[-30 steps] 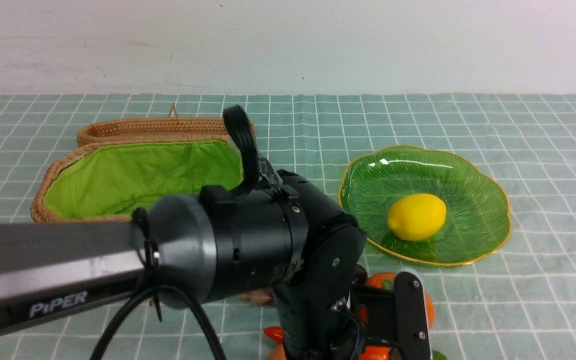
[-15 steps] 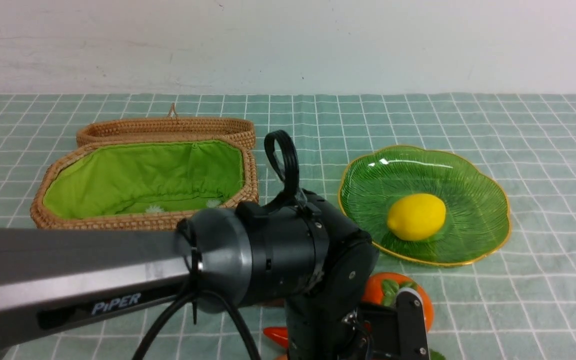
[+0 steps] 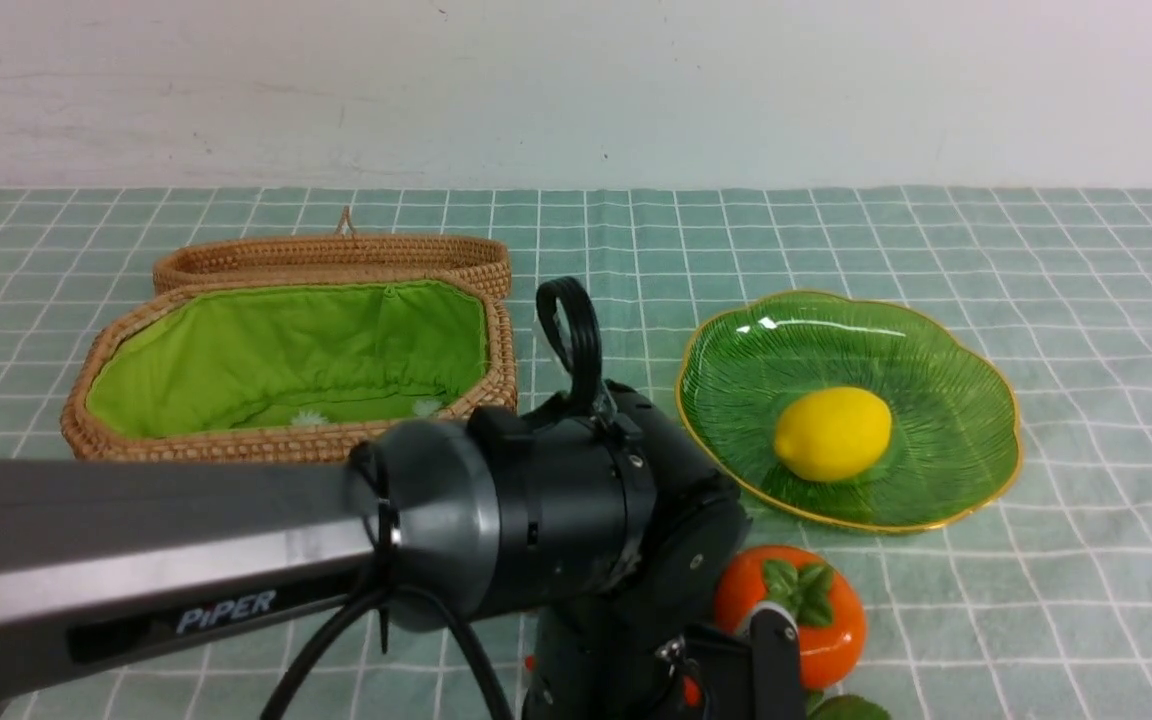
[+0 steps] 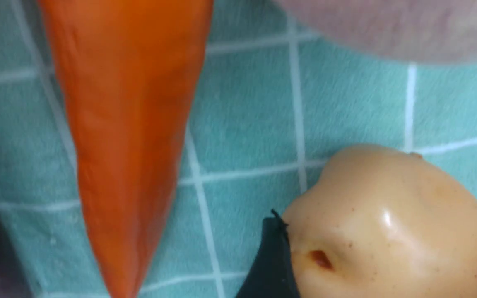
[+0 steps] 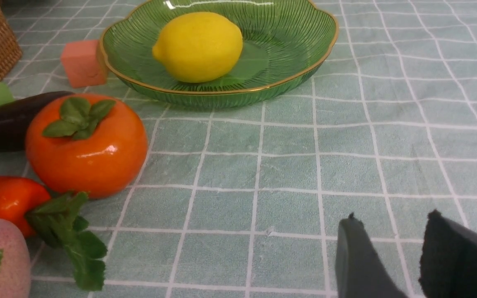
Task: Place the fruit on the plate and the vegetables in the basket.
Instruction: Grab a potato with your left arm and place it in the basket on the left
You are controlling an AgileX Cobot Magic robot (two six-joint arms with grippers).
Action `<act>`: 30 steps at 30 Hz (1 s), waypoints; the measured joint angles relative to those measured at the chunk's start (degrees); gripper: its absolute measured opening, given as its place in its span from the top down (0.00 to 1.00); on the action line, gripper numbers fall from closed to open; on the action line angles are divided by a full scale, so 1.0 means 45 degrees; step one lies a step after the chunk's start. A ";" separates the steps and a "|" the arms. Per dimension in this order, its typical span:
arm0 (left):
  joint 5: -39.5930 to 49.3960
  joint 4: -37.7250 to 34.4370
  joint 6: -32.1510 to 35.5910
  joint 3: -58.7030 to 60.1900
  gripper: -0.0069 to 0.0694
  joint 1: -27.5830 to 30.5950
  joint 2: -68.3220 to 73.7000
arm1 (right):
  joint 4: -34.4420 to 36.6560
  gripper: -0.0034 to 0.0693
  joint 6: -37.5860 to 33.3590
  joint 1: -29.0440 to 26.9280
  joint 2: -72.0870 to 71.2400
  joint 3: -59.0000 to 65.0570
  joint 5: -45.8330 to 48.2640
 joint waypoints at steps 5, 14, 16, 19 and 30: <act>0.0139 0.0292 -0.0057 0.0052 0.15 0.0337 -0.0143 | 0.0000 0.62 0.0000 0.0000 0.0000 0.0000 0.0000; 0.0152 0.0153 -0.0067 0.0052 0.16 0.1040 -0.0726 | 0.0000 0.62 0.0000 0.0000 0.0000 0.0000 0.0000; 0.0185 0.0040 -0.0067 0.0052 0.16 0.1065 -0.0843 | 0.0000 0.62 0.0000 0.0000 0.0000 0.0000 0.0000; 0.0621 -0.0031 -0.0067 -0.0170 0.16 0.1080 -0.0928 | 0.0000 0.62 0.0000 0.0000 0.0000 0.0000 0.0000; 0.1871 0.0264 -0.0511 -0.4398 0.16 0.2509 -0.0928 | 0.0000 0.62 0.0000 0.0000 0.0000 0.0000 0.0000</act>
